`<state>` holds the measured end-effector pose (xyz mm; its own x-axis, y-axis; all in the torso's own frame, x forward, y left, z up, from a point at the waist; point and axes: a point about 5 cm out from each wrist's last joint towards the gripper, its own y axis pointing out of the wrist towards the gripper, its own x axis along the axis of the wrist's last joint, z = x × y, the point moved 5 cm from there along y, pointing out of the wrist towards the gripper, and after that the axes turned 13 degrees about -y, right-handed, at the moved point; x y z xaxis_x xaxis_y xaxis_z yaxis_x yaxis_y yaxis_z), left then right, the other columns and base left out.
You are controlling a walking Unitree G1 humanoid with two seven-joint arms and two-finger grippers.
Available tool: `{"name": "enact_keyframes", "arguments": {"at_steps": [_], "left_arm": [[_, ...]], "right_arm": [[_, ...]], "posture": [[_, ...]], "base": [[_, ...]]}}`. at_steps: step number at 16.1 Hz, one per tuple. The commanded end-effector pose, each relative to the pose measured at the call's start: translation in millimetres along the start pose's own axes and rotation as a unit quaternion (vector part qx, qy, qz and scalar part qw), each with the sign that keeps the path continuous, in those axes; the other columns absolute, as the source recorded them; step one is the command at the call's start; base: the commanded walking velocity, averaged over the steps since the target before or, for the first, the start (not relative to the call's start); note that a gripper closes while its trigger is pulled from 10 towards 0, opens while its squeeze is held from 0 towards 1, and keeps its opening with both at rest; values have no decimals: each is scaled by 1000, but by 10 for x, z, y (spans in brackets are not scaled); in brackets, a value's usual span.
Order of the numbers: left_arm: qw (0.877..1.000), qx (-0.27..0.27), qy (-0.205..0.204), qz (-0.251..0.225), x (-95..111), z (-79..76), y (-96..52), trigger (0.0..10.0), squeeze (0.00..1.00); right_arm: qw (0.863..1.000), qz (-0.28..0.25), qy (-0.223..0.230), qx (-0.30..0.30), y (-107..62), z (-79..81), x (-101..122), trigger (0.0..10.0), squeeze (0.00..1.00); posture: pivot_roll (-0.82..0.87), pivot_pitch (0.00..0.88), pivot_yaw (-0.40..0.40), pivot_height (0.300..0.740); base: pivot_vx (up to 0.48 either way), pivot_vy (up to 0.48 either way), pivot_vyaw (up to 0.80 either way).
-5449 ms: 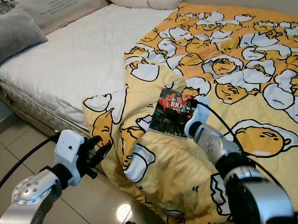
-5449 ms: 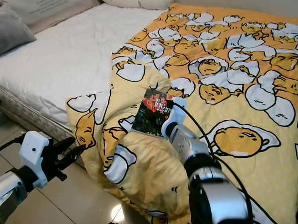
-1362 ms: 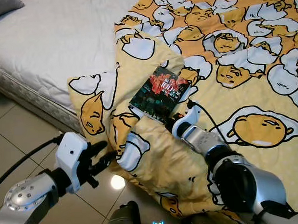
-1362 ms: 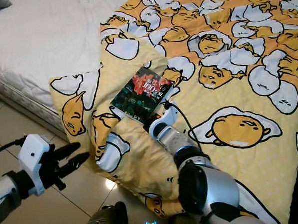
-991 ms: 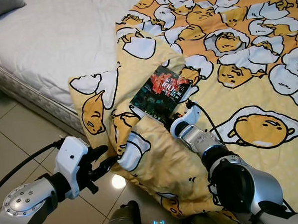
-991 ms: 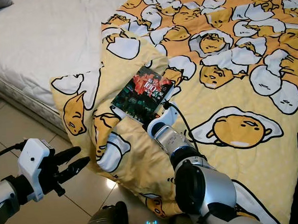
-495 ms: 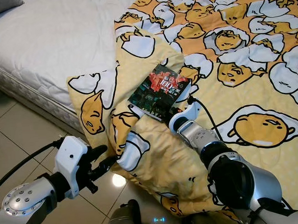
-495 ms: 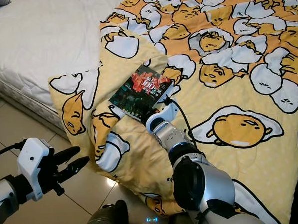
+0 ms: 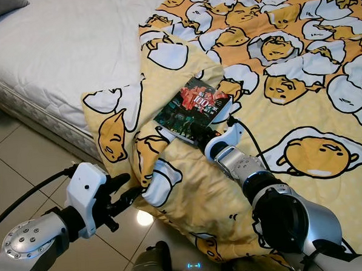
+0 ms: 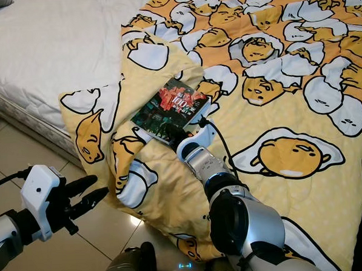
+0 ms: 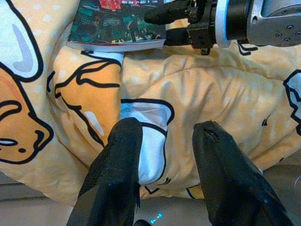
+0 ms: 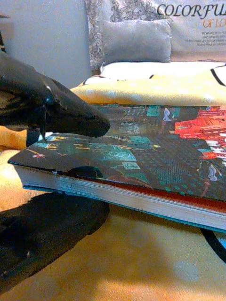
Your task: Clean up the room
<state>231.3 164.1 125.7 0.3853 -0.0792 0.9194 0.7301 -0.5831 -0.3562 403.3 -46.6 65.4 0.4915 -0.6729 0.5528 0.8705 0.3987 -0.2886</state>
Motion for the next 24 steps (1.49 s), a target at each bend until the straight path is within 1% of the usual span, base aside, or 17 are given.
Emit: {"name": "enact_keyframes", "arguments": {"at_steps": [1,5,10,13,16,17,20,21,23,24], "left_arm": [[1000,-1,4,6,-10,6,1,10000,0],[1000,1,4,6,-15,11,5,10000,0],[1000,2,5,5,-25,3,2,10000,0],[1000,1,7,-3,-6,8,76,10000,0],[1000,5,8,-25,52,30,202,10000,0],[1000,7,8,-28,61,41,220,10000,0],[999,14,-12,-48,142,129,325,10000,0],[998,14,-21,-58,186,155,365,10000,0],[994,28,-21,-101,339,246,396,10000,0],[993,35,-25,-111,381,291,402,10000,0]], "right_arm": [[1000,6,1,-2,4,4,-48,0,0],[1000,8,0,-4,2,-4,-59,0,0],[1000,6,4,-7,0,-15,-64,0,0],[1000,-1,3,-2,-2,-9,-15,0,0],[999,-11,-40,27,-13,36,128,0,0],[999,-14,-44,29,-19,29,152,0,0],[995,-45,-65,60,-89,-1,422,0,0],[993,-56,-72,77,-128,-7,529,0,0],[987,-61,-104,108,-190,3,633,0,0],[984,-60,-115,119,-209,11,650,0,0]], "posture": [[196,205,54,740],[198,205,51,740],[203,181,52,740],[181,148,47,740],[152,98,34,740],[143,83,32,740],[111,38,40,740],[91,16,52,740],[81,2,59,740],[80,0,62,740]], "base": [[0,0,0],[0,0,0],[0,0,0],[0,0,0],[0,0,0],[0,0,0],[0,0,0],[0,0,0],[0,0,0],[0,0,0]]}}
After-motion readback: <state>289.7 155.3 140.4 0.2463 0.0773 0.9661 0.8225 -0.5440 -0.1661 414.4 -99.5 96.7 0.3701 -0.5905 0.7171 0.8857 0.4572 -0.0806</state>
